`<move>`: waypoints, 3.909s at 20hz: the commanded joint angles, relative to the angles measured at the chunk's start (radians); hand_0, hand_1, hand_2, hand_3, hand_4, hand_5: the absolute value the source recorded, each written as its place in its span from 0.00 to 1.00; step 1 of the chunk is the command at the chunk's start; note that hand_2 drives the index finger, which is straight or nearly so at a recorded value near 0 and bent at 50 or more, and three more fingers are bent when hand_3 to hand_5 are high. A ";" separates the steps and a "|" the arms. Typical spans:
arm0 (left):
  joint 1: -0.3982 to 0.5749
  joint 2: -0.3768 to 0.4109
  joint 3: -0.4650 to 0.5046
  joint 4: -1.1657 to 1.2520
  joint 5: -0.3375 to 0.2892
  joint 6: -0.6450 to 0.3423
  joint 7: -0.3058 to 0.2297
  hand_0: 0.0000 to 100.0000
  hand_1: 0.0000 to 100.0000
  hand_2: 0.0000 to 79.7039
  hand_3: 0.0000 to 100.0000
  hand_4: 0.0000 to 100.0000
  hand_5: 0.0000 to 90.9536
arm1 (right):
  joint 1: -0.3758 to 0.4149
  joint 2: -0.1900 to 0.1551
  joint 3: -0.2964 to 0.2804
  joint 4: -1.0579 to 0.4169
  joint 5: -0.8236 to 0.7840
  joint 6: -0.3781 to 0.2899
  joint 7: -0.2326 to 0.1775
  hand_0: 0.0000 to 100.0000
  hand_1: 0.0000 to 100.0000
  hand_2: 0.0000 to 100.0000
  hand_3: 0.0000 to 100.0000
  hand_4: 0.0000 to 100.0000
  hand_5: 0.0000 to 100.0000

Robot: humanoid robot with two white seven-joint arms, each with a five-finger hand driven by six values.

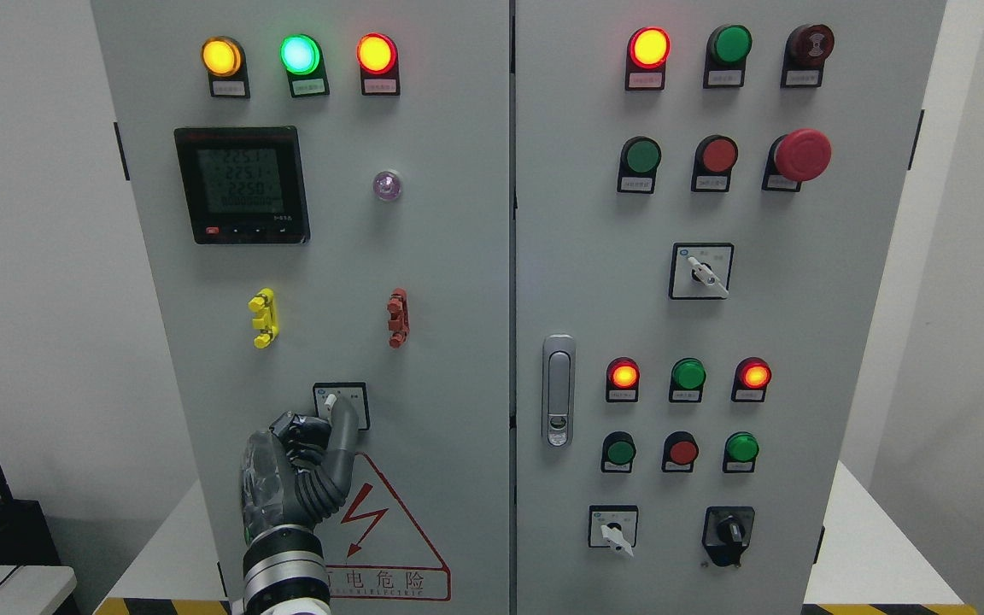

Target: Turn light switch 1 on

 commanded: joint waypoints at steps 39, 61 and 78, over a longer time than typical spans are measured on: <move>0.000 -0.002 -0.001 0.005 0.013 -0.013 -0.003 0.47 0.21 0.81 0.78 0.79 0.79 | 0.000 -0.001 0.017 0.000 -0.025 0.000 0.000 0.12 0.39 0.00 0.00 0.00 0.00; 0.014 -0.005 -0.001 -0.009 0.013 -0.016 0.003 0.35 0.23 0.81 0.78 0.80 0.78 | 0.000 0.001 0.017 0.000 -0.025 0.000 0.000 0.12 0.39 0.00 0.00 0.00 0.00; 0.154 0.005 0.004 -0.095 0.007 -0.120 0.002 0.23 0.23 0.83 0.80 0.80 0.78 | 0.000 0.001 0.017 0.000 -0.025 0.000 0.000 0.12 0.39 0.00 0.00 0.00 0.00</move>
